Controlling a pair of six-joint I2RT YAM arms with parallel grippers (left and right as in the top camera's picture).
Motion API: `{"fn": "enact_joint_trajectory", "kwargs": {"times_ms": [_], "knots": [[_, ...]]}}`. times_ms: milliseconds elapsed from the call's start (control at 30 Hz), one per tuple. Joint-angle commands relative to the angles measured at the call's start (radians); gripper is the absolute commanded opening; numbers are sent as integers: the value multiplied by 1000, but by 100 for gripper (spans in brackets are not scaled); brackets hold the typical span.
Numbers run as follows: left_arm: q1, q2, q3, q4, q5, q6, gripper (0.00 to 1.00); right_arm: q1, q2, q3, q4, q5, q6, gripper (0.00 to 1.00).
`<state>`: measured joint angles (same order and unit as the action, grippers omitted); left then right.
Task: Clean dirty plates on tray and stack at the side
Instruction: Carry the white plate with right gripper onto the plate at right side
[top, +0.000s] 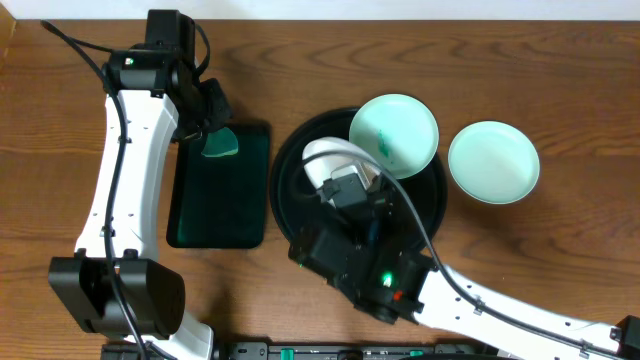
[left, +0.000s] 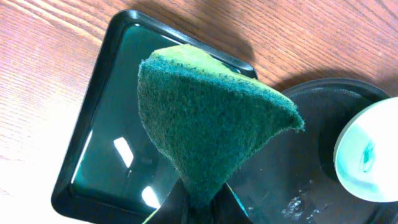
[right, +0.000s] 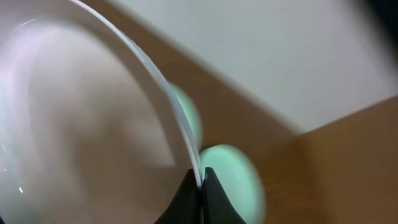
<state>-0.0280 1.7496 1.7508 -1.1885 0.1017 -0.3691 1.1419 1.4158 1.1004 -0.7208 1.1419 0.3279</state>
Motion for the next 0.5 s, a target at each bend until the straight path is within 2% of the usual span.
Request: {"fn": "enact_joint_trajectory", "kwargs": {"times_ms": [0,67,167,367,400,467], "knots": [[5,2,7,0,-8,-10,7,-80,-13,16,15,-389,132,1],[5,2,7,0,-8,-10,7,-146,-19,29,13,-534,158,1],[5,2,7,1,-8,-10,7,-391,-56,117,-29,-840,158,1],[5,2,7,1,-8,-10,7,-781,-81,205,-153,-1107,158,1],[5,2,7,0,-8,-10,7,-929,-77,203,-193,-1166,158,1],[5,2,7,0,-8,-10,7,-1064,-67,194,-220,-1218,144,1]]}}
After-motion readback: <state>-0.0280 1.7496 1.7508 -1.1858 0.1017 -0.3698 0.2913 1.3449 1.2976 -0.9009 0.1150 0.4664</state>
